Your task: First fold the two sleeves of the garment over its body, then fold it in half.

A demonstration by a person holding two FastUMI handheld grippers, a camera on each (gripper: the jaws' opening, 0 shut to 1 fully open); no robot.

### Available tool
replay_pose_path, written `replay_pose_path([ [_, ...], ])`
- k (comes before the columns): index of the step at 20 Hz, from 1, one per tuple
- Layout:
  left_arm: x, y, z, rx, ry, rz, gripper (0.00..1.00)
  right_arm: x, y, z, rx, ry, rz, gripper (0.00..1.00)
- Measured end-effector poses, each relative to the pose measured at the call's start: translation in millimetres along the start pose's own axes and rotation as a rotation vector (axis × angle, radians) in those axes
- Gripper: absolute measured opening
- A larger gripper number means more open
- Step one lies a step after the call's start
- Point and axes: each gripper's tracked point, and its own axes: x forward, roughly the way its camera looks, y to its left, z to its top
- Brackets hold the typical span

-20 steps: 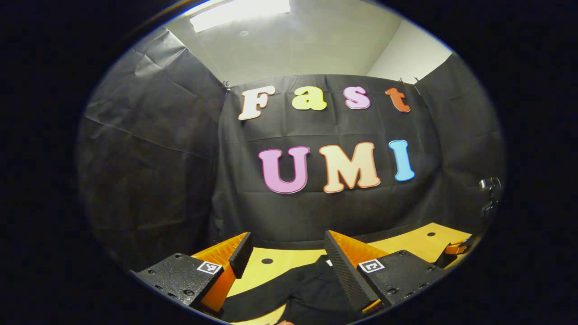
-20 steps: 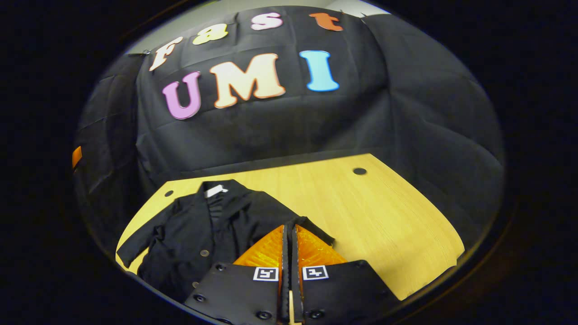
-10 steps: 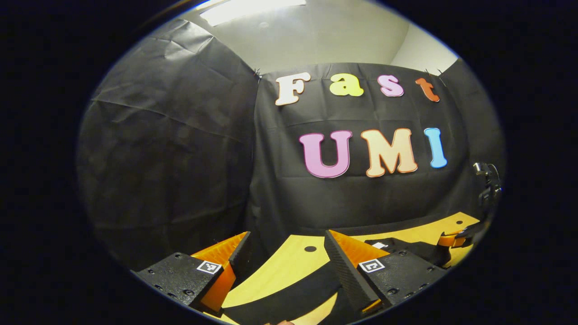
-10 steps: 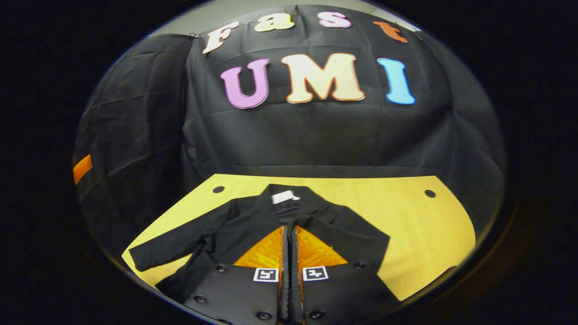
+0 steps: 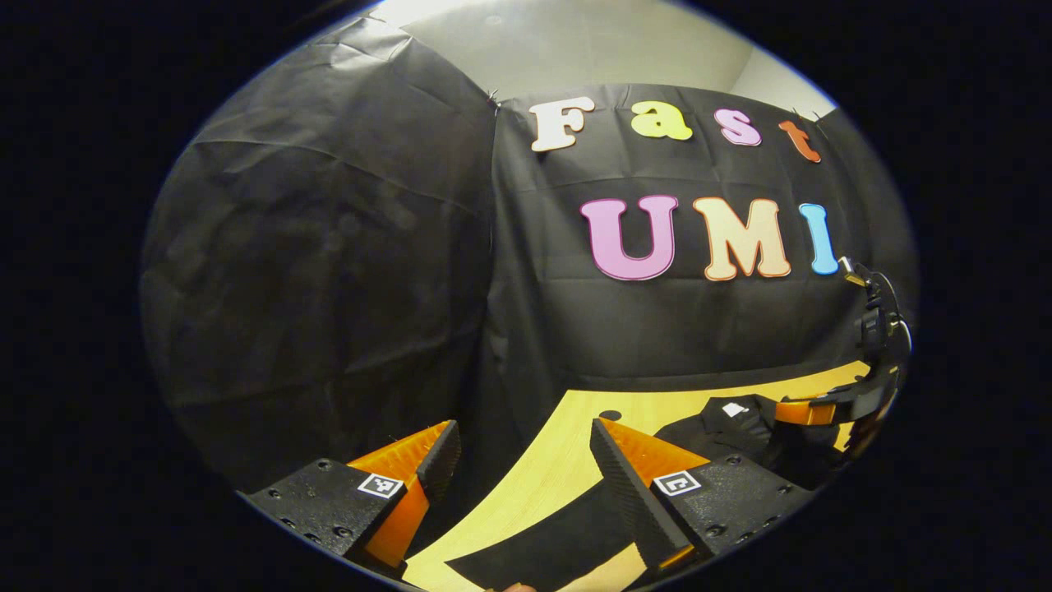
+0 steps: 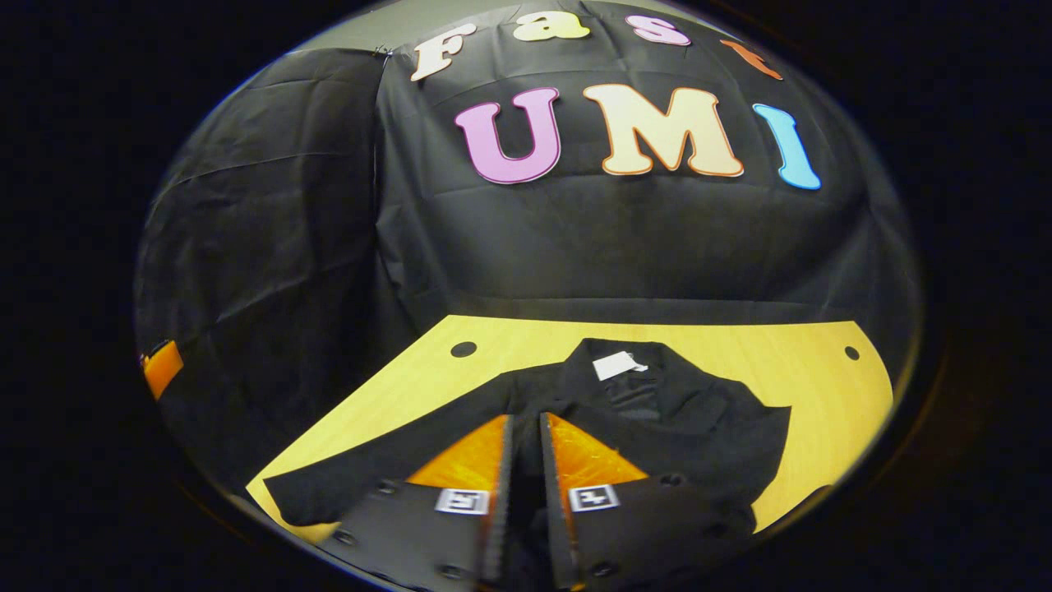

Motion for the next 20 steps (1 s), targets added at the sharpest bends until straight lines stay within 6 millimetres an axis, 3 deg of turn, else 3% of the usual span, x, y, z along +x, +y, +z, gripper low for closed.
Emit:
replay_pose_path([
  [2, 4.8, 9.3, -16.5, -0.013, 0.039, 0.004, 0.96, -4.5, 1.1, 8.6, -0.004, -0.043, -0.022, 1.00],
  [3, 7.1, 12.7, -25.4, -0.016, 0.063, 0.003, 0.96, -7.3, -0.2, 13.3, -0.016, -0.057, -0.040, 0.96],
  [7, 20.7, 17.8, -70.2, -0.023, 0.177, -0.011, 0.96, -26.2, -15.6, 10.3, -0.054, -0.074, -0.102, 0.98],
  [12, 1.1, 27.2, -166.9, -0.056, 0.432, -0.001, 0.95, -47.7, -42.4, -7.2, -0.044, -0.044, -0.175, 0.97],
  [14, -5.1, 27.2, -195.6, -0.042, 0.503, 0.003, 0.97, -54.6, -52.9, -16.1, -0.049, -0.023, -0.201, 0.97],
  [20, -21.5, 32.7, -249.3, -0.098, 0.649, 0.038, 0.97, -70.1, -66.3, -27.6, -0.065, 0.004, -0.241, 0.98],
])
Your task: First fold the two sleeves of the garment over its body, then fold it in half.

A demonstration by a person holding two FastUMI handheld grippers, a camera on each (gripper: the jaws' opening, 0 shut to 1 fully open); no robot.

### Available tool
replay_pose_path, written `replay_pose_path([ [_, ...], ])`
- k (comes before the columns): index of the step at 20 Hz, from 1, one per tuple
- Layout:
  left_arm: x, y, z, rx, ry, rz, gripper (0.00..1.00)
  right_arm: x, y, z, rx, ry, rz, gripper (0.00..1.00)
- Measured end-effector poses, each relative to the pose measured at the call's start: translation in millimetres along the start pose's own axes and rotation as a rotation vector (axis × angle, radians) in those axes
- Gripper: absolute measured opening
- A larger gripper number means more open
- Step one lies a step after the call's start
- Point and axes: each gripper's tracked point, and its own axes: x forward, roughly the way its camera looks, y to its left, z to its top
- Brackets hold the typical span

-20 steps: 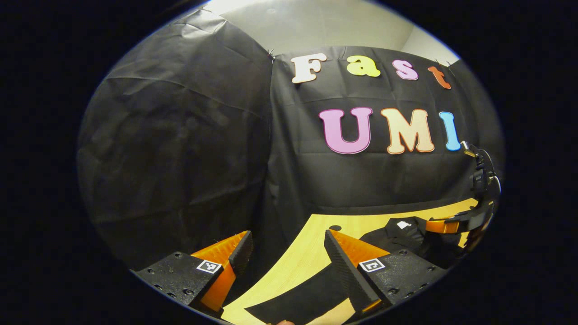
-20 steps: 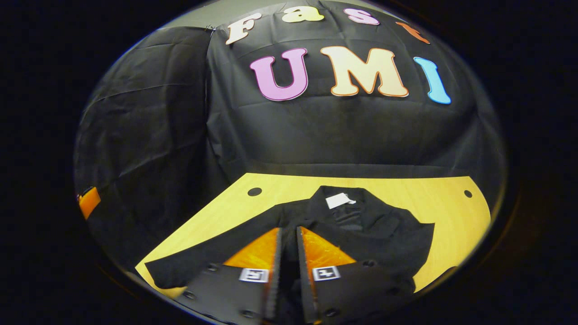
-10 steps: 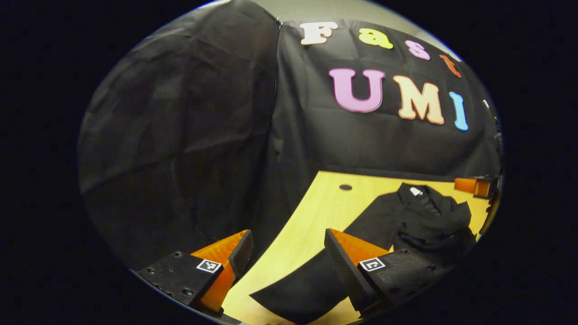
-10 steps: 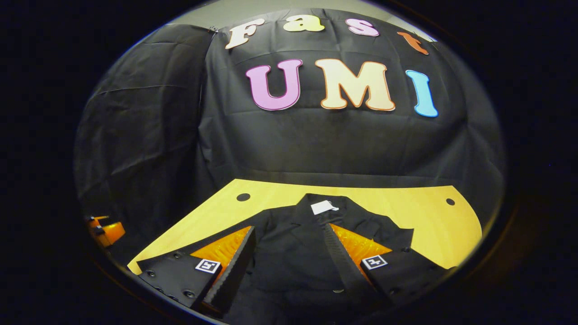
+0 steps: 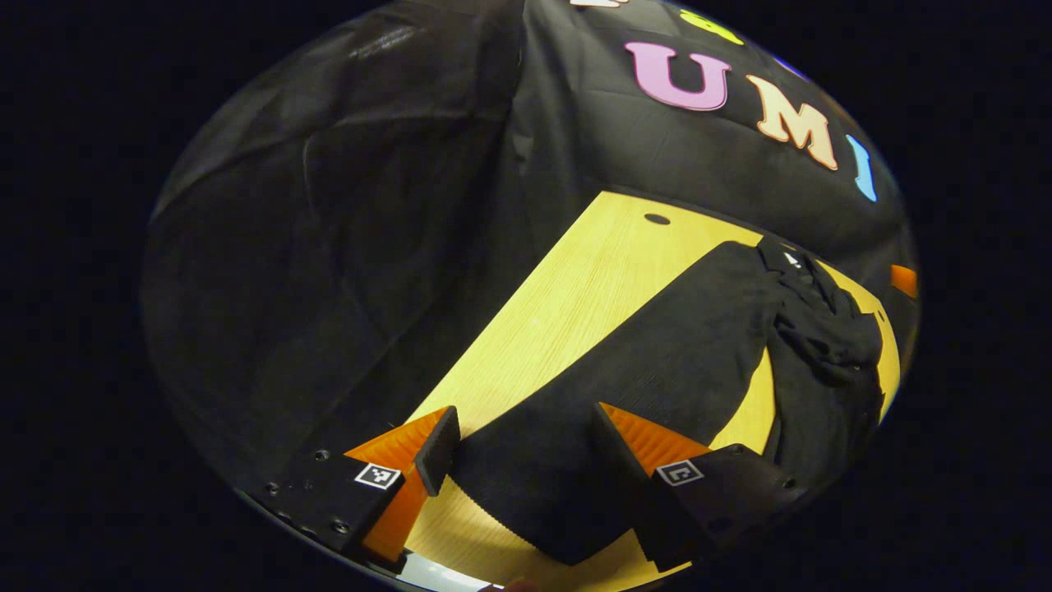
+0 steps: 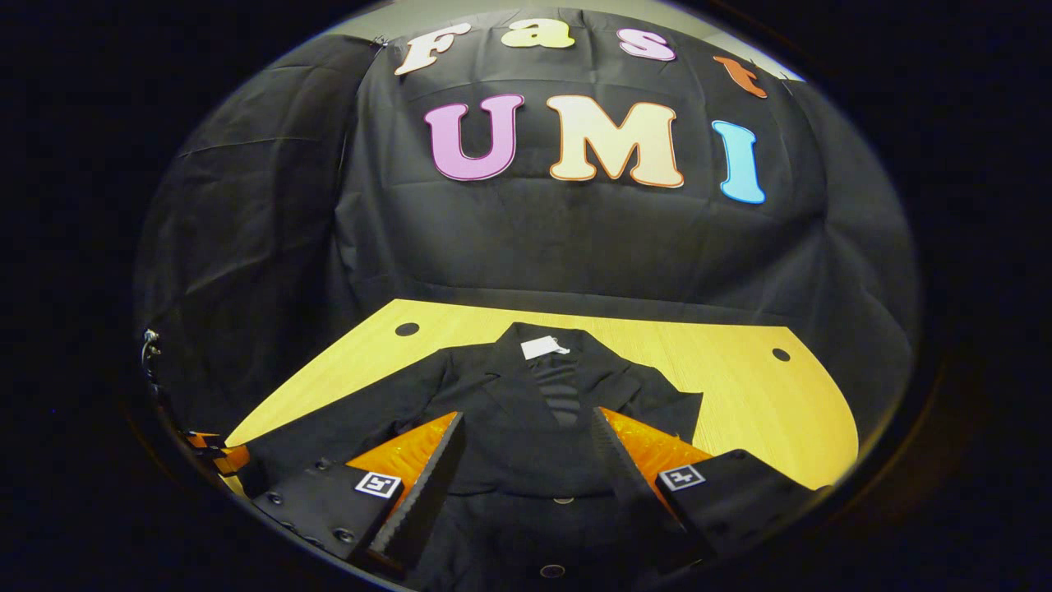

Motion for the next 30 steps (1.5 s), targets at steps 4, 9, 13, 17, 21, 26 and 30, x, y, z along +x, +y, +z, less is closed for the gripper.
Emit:
replay_pose_path([
  [4, 4.5, 4.8, -11.8, -0.008, 0.016, 0.013, 0.94, -6.5, -2.4, -0.9, -0.005, 0.002, -0.002, 0.98],
  [9, 2.5, -12.0, -11.2, 0.044, -0.002, -0.023, 0.60, -14.5, -6.6, 0.4, -0.012, -0.009, 0.005, 0.94],
  [13, 4.9, -20.7, -6.0, 0.024, -0.012, -0.044, 0.00, -24.4, -17.3, 1.6, -0.002, -0.025, 0.016, 0.97],
  [17, -1.5, -24.0, 16.7, 0.023, -0.028, -0.023, 0.00, -37.5, -35.6, 3.4, -0.001, -0.046, 0.018, 0.94],
  [21, -13.3, -64.2, 72.0, 0.091, -0.127, -0.073, 0.00, -51.0, -50.9, -6.6, 0.011, -0.050, 0.030, 0.98],
  [26, -25.8, -136.1, 119.5, 0.176, -0.222, -0.152, 0.00, -73.3, -83.1, -19.5, 0.041, -0.060, 0.017, 0.97],
  [30, -35.5, -203.1, 136.8, 0.208, -0.254, -0.244, 0.00, -90.8, -121.4, -33.9, 0.092, -0.063, -0.019, 0.97],
])
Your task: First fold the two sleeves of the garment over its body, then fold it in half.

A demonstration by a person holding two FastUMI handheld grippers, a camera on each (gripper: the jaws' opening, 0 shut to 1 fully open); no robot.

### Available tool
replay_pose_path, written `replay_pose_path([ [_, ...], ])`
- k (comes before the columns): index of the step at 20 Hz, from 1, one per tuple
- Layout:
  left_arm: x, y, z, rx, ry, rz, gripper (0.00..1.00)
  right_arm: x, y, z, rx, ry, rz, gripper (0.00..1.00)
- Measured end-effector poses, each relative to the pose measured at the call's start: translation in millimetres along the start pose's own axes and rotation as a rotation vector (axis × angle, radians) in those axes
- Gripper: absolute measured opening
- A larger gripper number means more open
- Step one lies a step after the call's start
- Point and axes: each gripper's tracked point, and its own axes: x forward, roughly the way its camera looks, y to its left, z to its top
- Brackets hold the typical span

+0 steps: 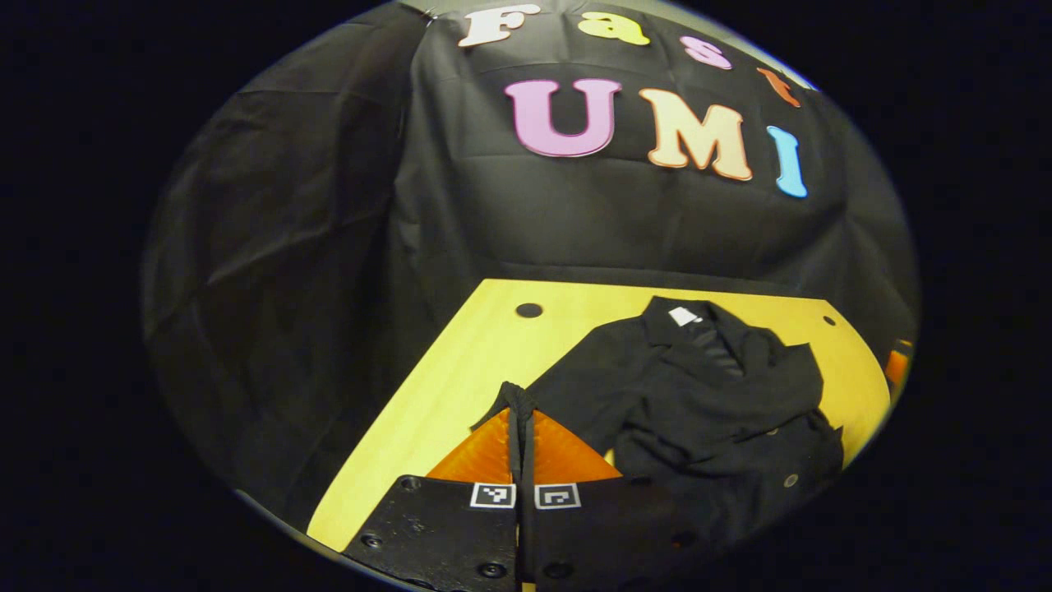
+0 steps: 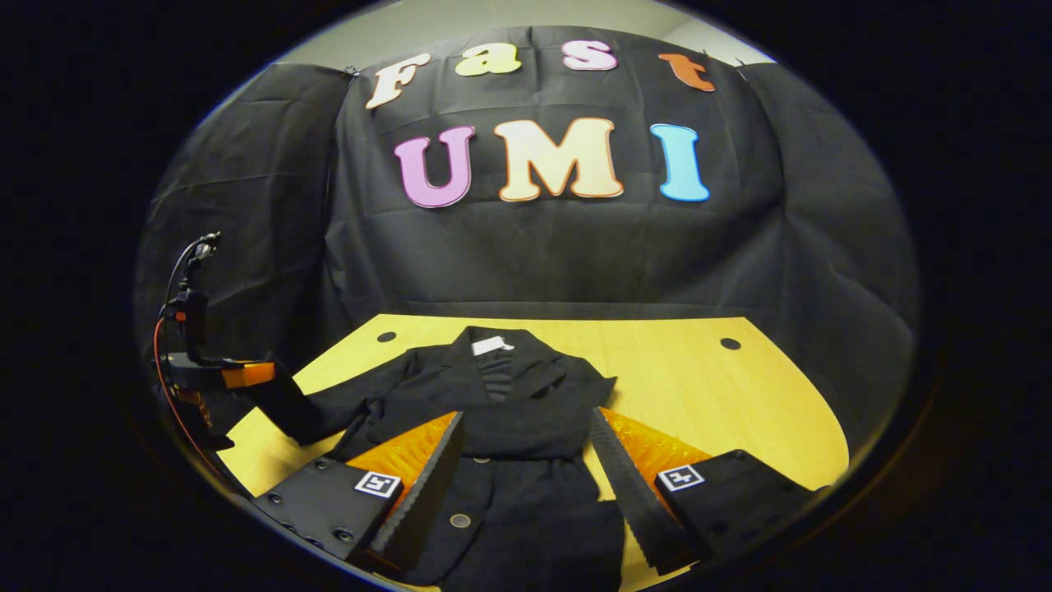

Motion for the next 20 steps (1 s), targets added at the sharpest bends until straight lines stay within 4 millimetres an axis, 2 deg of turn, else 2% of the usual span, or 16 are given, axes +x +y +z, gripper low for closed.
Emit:
replay_pose_path([
  [5, 14.4, -79.4, 34.5, 0.064, -0.049, -0.104, 0.00, -20.3, -53.4, -15.7, 0.061, 0.005, -0.057, 0.98],
  [6, 16.6, -93.9, 38.8, 0.075, -0.056, -0.125, 0.00, -24.2, -62.6, -18.7, 0.073, 0.006, -0.067, 0.94],
  [7, 18.5, -108.9, 44.0, 0.086, -0.062, -0.144, 0.00, -28.3, -72.5, -22.3, 0.084, 0.007, -0.079, 0.98],
  [9, 23.1, -136.9, 49.9, 0.108, -0.074, -0.180, 0.00, -37.2, -90.5, -27.0, 0.102, 0.006, -0.101, 0.98],
  [15, 33.6, -223.4, 51.5, 0.170, -0.069, -0.293, 0.00, -59.9, -138.2, -44.1, 0.153, 0.010, -0.168, 0.98],
  [20, 43.1, -286.3, 39.1, 0.214, -0.042, -0.372, 0.00, -69.7, -166.3, -55.5, 0.184, 0.023, -0.205, 0.98],
])
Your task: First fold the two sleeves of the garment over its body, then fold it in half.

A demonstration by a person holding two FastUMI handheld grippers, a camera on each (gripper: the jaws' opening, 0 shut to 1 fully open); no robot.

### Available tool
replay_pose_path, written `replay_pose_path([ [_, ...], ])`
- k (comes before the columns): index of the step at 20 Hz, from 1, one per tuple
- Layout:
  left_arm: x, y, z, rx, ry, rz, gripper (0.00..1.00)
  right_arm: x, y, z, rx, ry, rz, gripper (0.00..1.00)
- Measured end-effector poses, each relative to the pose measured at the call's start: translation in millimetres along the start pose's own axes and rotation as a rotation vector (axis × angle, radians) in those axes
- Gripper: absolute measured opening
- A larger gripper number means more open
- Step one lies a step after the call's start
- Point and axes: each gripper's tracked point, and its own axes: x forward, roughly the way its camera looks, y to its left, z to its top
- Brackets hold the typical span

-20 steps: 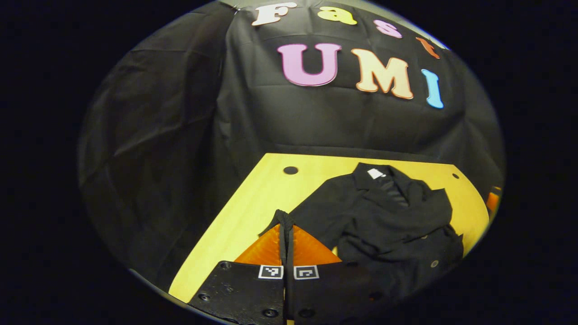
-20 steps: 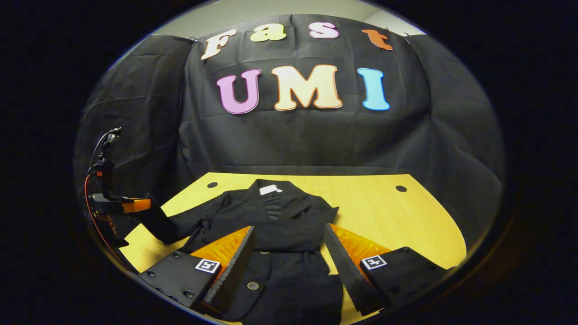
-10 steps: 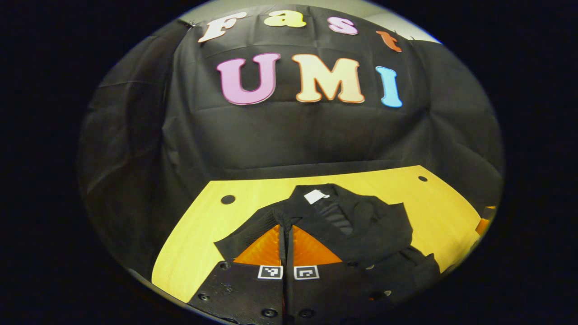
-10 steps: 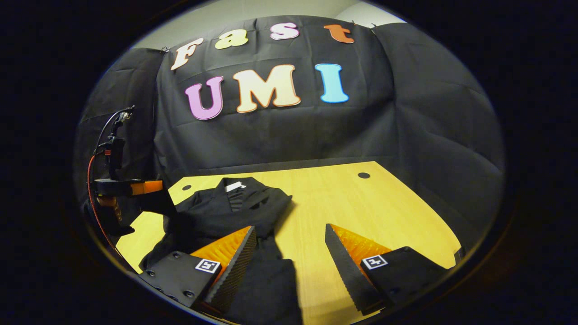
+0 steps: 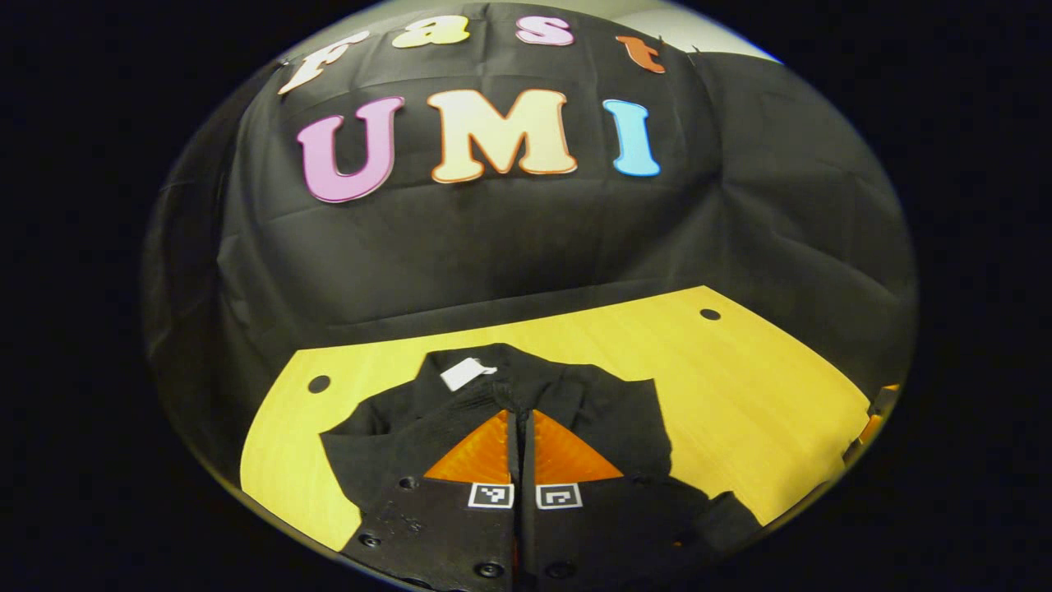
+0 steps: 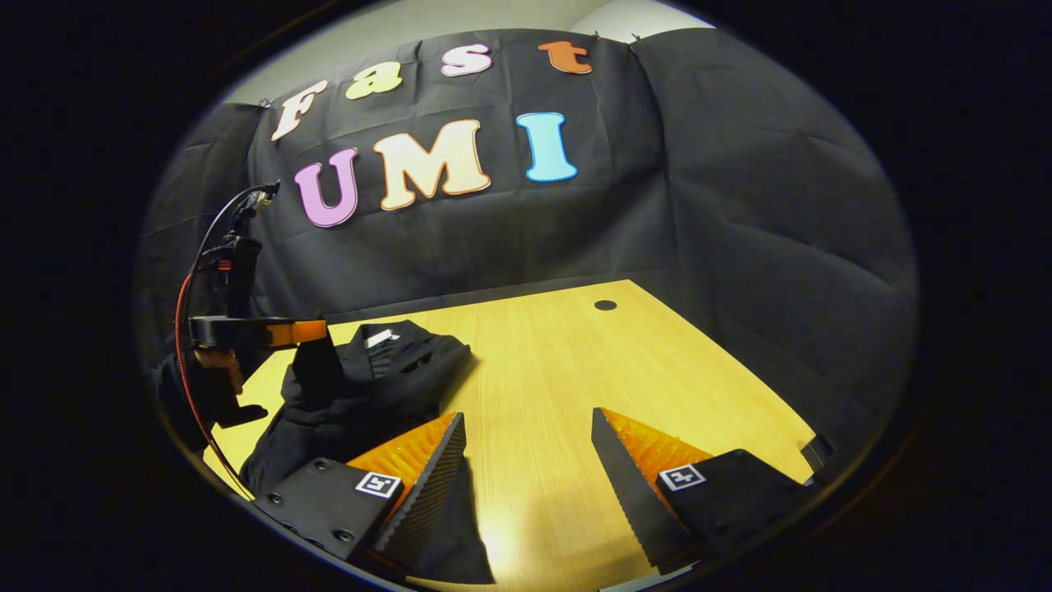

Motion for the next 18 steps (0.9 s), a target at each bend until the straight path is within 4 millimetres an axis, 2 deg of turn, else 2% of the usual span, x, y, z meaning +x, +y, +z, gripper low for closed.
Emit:
replay_pose_path([
  [4, 18.2, -33.3, -5.9, 0.027, 0.034, -0.034, 0.00, 3.7, -16.3, -3.6, 0.009, 0.013, -0.008, 0.98],
  [5, 21.4, -39.2, -6.0, 0.034, 0.040, -0.037, 0.00, 4.8, -18.9, -4.6, 0.010, 0.016, -0.005, 0.94],
  [6, 24.7, -41.4, -6.0, 0.044, 0.042, -0.027, 0.00, 7.2, -19.7, -4.8, 0.010, 0.021, 0.002, 0.98],
  [8, 31.6, -39.1, -0.7, 0.051, 0.030, 0.008, 0.00, 13.6, -16.6, -7.1, 0.006, 0.036, 0.031, 0.98],
  [9, 33.1, -42.7, -0.5, 0.025, 0.017, 0.001, 0.08, 16.1, -12.8, -8.8, -0.003, 0.043, 0.051, 0.98],
  [10, 18.9, -41.0, 15.1, 0.000, -0.011, 0.029, 0.54, 18.9, -8.1, -9.5, -0.018, 0.050, 0.077, 0.98],
  [11, 12.6, -32.0, 13.6, -0.008, -0.031, 0.044, 1.00, 20.2, -2.6, -10.7, -0.036, 0.054, 0.101, 0.98],
  [12, -1.6, -22.5, 18.5, -0.021, -0.050, 0.067, 0.87, 21.3, 2.1, -12.0, -0.052, 0.059, 0.121, 0.98],
  [13, -15.7, -12.9, 19.9, -0.031, -0.056, 0.088, 0.94, 20.3, 6.3, -14.5, -0.063, 0.064, 0.138, 0.98],
  [16, -62.0, 19.9, 7.3, -0.062, -0.067, 0.141, 0.94, 16.6, 24.0, -22.5, -0.082, 0.069, 0.168, 0.98],
  [18, -95.5, 44.5, -12.4, -0.081, -0.060, 0.172, 0.94, 12.0, 38.2, -32.1, -0.095, 0.075, 0.180, 0.98],
])
